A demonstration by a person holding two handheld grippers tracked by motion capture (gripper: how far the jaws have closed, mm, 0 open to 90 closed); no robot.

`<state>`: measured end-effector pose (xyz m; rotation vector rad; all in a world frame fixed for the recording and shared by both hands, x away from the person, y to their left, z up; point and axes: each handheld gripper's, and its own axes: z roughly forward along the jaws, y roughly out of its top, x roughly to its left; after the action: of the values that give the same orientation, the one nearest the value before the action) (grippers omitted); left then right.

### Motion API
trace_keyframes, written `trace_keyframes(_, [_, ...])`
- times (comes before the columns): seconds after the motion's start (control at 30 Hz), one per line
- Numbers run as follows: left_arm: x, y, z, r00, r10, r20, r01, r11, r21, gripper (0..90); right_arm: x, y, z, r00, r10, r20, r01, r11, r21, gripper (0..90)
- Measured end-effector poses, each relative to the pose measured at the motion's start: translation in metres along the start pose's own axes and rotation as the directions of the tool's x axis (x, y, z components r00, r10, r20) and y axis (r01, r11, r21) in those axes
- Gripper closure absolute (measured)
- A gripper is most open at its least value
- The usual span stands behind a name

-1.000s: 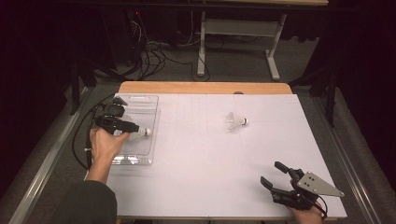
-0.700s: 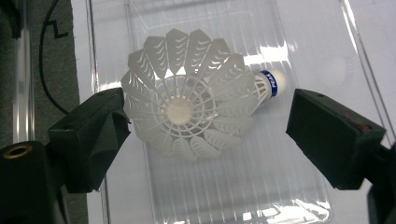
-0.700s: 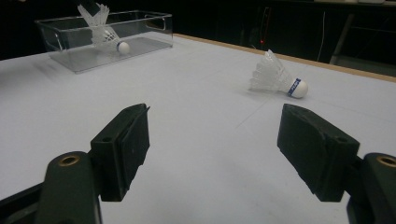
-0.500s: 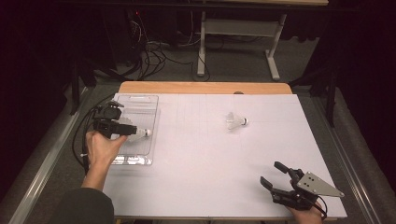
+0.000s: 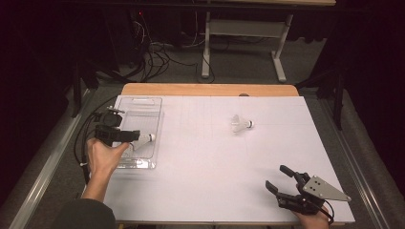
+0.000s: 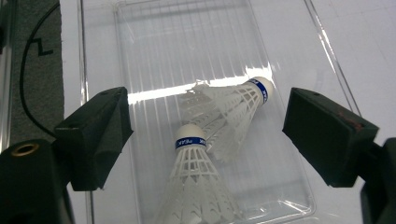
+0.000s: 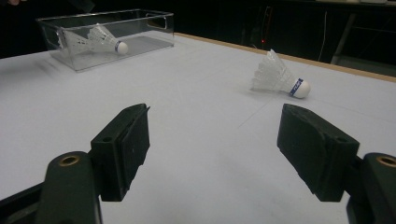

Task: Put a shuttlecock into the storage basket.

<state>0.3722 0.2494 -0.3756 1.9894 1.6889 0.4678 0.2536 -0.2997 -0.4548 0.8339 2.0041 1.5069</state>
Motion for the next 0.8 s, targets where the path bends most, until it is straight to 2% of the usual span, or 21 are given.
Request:
trace_keyframes(0.33, [-0.004, -0.009, -0.004, 0.9988, -0.007, 0.047, 0.011, 0.9971, -0.075, 18.7, 0.0, 0.0, 0.0, 1.0, 0.002, 0.001, -0.002, 1.0, 0.0, 25.7])
trace_keyframes(0.5, [-0.005, -0.017, -0.01, 0.9969, -0.011, 0.077, 0.022, 0.9898, -0.14, 21.7, 0.0, 0.0, 0.0, 1.0, 0.001, -0.001, -0.001, 1.0, 0.001, 25.7])
trace_keyframes(0.73, [-0.006, -0.026, -0.012, 0.9951, -0.009, 0.099, 0.027, 0.9828, -0.183, 24.2, 0.0, 0.0, 0.0, 1.0, 0.002, 0.0, -0.002, 1.0, 0.001, 25.7])
trace_keyframes(0.8, [-0.007, -0.031, -0.014, 0.9936, -0.009, 0.113, 0.032, 0.9768, -0.212, 24.9, 0.0, 0.0, 0.0, 1.0, 0.002, 0.0, -0.002, 1.0, 0.001, 25.7])
